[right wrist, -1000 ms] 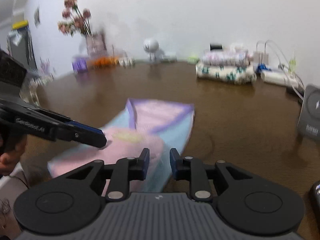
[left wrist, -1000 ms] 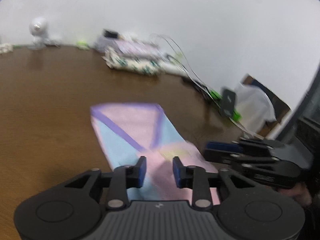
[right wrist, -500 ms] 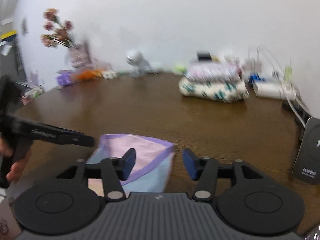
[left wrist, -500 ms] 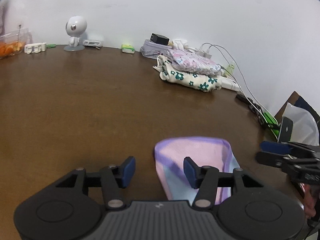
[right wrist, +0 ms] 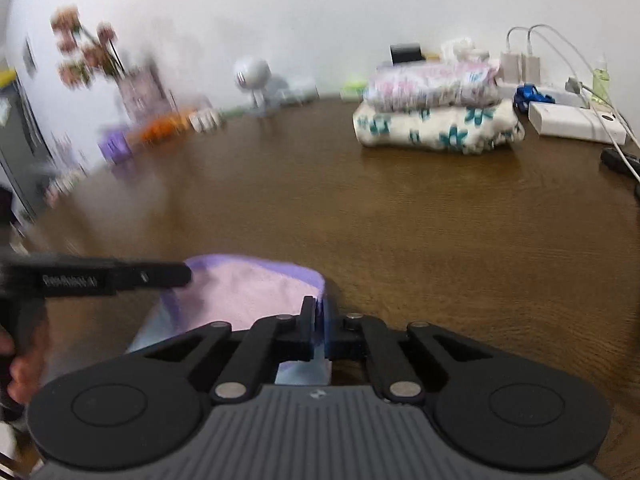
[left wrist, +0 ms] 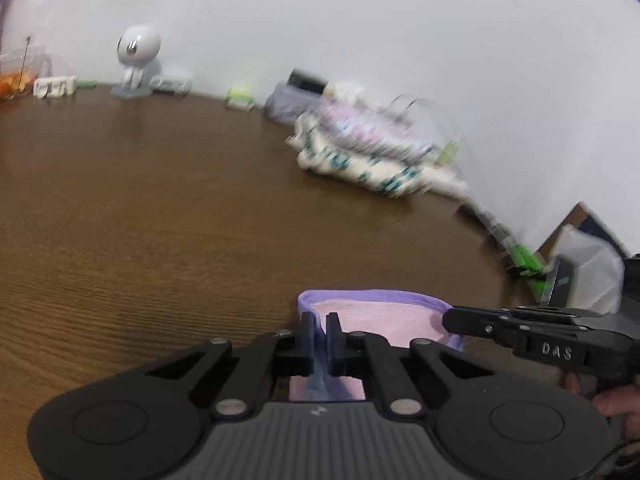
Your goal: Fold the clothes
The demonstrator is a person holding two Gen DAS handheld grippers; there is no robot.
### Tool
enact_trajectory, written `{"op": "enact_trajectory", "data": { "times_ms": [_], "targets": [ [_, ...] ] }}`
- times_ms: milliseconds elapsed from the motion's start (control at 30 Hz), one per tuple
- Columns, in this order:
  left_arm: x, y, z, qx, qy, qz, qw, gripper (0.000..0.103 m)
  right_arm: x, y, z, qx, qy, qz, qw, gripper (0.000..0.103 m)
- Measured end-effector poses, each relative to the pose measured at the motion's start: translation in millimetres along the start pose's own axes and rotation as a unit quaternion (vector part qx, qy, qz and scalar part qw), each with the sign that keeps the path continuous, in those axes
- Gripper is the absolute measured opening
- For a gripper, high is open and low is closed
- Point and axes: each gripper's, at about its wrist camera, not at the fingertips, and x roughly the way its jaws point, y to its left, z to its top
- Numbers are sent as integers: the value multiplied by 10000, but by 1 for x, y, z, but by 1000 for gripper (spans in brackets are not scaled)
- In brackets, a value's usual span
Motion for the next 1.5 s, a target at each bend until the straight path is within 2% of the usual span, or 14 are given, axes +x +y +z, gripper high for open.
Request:
{"op": "enact_trajectory", "data": {
  "times_ms": [167, 300, 467, 533, 567, 633, 700, 800, 933, 1067, 1200, 1333, 1433, 1500],
  "targets": [
    [-76, -20, -31, 37, -402, -487, 9980, 4, -77, 5, -15, -3, -527, 641, 9966, 3],
    [-108, -22, -73, -199, -330, -642, 9972, 4, -118, 12, -50, -18, -547, 817, 9952, 3],
    [-115, -15, -118, -301, -1, -283, 9991, 6, -132, 17, -94, 25, -276, 854, 9960, 4],
    [-118, -15, -125, -189, 191, -146, 9995, 8, -133, 20, -109, -31, -56, 834, 9965, 11],
    [-121, -17, -126, -102, 235, -231, 9994, 10, -136, 22, -116, -80, -18, 802, 9967, 14],
    [-134, -22, -123, 58, 187, -811, 9965, 25, -150, 25, -125, -103, -128, 810, 9966, 43],
    [-140, -30, -118, 266, -60, -1160, 9929, 47, -159, 28, -123, -73, -411, 835, 9956, 45],
    [-148, -43, -111, 588, -458, -1605, 9842, 52, -171, 35, -116, -38, -855, 890, 9924, 45],
    [-129, -49, -99, 654, -624, -1075, 9901, 52, -147, 47, -89, -113, -1067, 826, 9908, 45],
    [-104, -33, -90, 13, -270, -931, 9953, 52, -101, 41, -63, -69, -553, 1300, 9899, 47],
    [-88, -21, -96, -351, 75, -1060, 9937, 52, -69, 26, -59, -116, 185, 2226, 9747, 50],
    [-91, -11, -105, -529, 312, -1457, 9874, 53, -86, 23, -76, -439, 251, 2457, 9680, 52],
    [-93, -17, -113, -368, 459, -1441, 9878, 63, -110, 26, -96, -974, 219, 2773, 9556, 72],
    [-97, -23, -118, -238, 619, -1534, 9859, 63, -120, 29, -106, -1240, 236, 2829, 9508, 74]
  ]
}}
